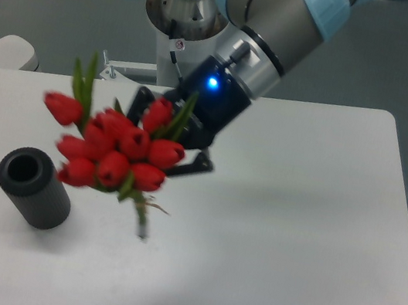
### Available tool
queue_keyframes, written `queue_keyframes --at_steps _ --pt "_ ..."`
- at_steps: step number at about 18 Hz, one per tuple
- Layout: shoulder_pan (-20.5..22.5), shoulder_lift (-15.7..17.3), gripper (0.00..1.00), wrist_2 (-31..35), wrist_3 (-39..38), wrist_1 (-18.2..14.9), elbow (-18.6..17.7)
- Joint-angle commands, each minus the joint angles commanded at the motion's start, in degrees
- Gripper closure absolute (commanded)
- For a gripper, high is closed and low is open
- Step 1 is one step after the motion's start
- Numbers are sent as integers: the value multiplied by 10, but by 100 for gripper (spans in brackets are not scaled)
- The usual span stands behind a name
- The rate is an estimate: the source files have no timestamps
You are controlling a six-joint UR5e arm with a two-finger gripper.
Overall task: Pick up the flowers from the vase
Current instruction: 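Carry the held tulips away from the vase over the table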
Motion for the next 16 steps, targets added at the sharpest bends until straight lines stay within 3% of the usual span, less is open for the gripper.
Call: queue_keyframes --at_steps 2,5,7,10,16 --pt "3 0 97 70 61 -64 4" --pt "25 -3 100 147 114 -169 42" --pt "25 -14 100 189 115 -207 64" --pt "25 -26 100 248 115 -232 82" --pt "0 -68 100 381 115 -226 86"
